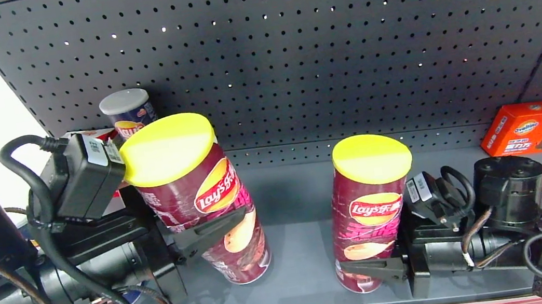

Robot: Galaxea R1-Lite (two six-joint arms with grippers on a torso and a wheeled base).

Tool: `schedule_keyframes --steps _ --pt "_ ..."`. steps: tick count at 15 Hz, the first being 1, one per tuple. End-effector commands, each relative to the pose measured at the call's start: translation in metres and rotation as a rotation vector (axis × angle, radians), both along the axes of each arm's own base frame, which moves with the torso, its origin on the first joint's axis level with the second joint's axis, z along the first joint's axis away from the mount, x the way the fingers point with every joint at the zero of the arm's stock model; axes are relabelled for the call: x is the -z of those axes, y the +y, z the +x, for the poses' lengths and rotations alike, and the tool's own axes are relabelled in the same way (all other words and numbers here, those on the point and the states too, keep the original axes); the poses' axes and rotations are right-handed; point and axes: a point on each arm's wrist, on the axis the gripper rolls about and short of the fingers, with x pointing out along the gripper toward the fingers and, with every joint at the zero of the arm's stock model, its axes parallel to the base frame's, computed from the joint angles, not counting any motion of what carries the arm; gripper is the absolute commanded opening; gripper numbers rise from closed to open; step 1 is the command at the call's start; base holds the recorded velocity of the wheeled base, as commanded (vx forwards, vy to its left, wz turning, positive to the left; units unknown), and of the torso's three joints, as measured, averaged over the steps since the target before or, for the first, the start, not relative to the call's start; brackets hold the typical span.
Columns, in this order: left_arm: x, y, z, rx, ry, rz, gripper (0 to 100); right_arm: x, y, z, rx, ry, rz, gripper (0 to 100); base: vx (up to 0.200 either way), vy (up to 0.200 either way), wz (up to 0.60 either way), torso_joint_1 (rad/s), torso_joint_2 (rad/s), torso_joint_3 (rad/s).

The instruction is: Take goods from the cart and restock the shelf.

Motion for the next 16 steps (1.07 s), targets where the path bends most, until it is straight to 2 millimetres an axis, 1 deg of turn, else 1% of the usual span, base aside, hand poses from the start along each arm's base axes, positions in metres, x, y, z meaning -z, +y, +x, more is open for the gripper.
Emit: schedule_keyframes --steps 1,4,9,11,12,16 --pt "0.000 0.000 0.000 0.000 -0.001 0.000 0 0.006 0.001 0.005 0.009 0.017 -0.011 0 0.000 0.000 0.00 0.000 0.00 0.000" --pt "0.000 0.000 0.000 0.000 0.001 0.001 0 0.008 -0.007 0.010 0.035 0.022 -0.014 0 0.000 0.000 0.00 0.000 0.00 0.000" --pt "0.001 0.000 0.000 0.000 0.002 0.001 0 0.008 -0.008 0.003 0.038 0.007 -0.007 0 0.000 0.000 0.00 0.000 0.00 0.000" --pt "0.001 0.000 0.000 0.000 0.003 0.002 0 0.007 -0.010 0.000 0.039 -0.024 0.007 0 0.000 0.000 0.00 0.000 0.00 0.000" --pt "0.001 0.000 0.000 0.000 0.003 0.002 0 0.008 -0.011 -0.001 0.038 -0.028 0.009 100 0.000 0.000 0.00 0.000 0.00 0.000" --pt "0.001 0.000 0.000 0.000 0.003 0.002 0 0.006 -0.011 -0.002 0.045 -0.040 0.015 100 0.000 0.000 0.00 0.000 0.00 0.000"
